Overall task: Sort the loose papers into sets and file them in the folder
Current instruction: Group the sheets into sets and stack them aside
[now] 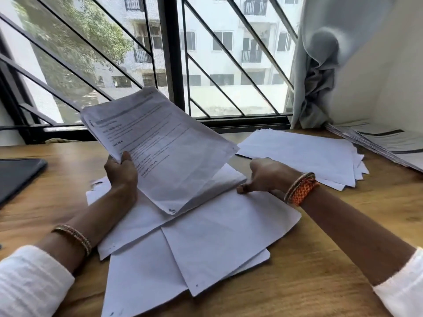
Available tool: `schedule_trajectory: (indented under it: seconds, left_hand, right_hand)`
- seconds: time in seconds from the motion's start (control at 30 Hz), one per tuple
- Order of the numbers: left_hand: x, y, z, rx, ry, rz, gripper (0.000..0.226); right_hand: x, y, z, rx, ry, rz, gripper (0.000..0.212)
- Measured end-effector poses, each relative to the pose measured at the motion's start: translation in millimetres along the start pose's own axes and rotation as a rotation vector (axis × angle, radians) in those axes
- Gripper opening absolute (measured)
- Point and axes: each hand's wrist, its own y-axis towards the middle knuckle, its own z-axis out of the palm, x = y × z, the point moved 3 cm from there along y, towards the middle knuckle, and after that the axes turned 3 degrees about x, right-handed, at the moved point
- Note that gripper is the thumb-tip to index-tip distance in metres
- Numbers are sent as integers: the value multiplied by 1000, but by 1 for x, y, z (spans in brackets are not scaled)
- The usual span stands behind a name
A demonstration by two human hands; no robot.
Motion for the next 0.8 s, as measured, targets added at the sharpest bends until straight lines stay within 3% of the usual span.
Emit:
schedule_trajectory:
  seconds: [0.1,0.23,0.27,0.33,0.4,0.47,0.63,0.8]
  left_hand:
    - [-2,-3,0,-4,-9,-5,33]
    - [-3,-4,-2,0,0,-7,32]
    - [-4,-5,-2,4,4,-1,32]
    - [-3,-5,-1,19,22,5,32]
    - [-5,-6,2,48,39,12,31]
    - [-5,-6,4,72,43,26,30]
    - [3,-9,-1,103,139,95,31]
    - [1,-5,7,160,106,131,31]
  right_hand:
    - [1,4,1,-51,90,-2,40]
    - [-32,6,-17,-252,264,97,15]
    - [-46,6,-25,-351,320,113,10]
    - [-83,7,-42,-633,437,142,26]
    - [-116,4,-56,-921,608,120,26]
    - [-133,-4,-61,-1094,783,122,24]
    - [-136,16,-43,-1045,1082,27,7]
    - [-143,26,-43,-956,1257,-47,22]
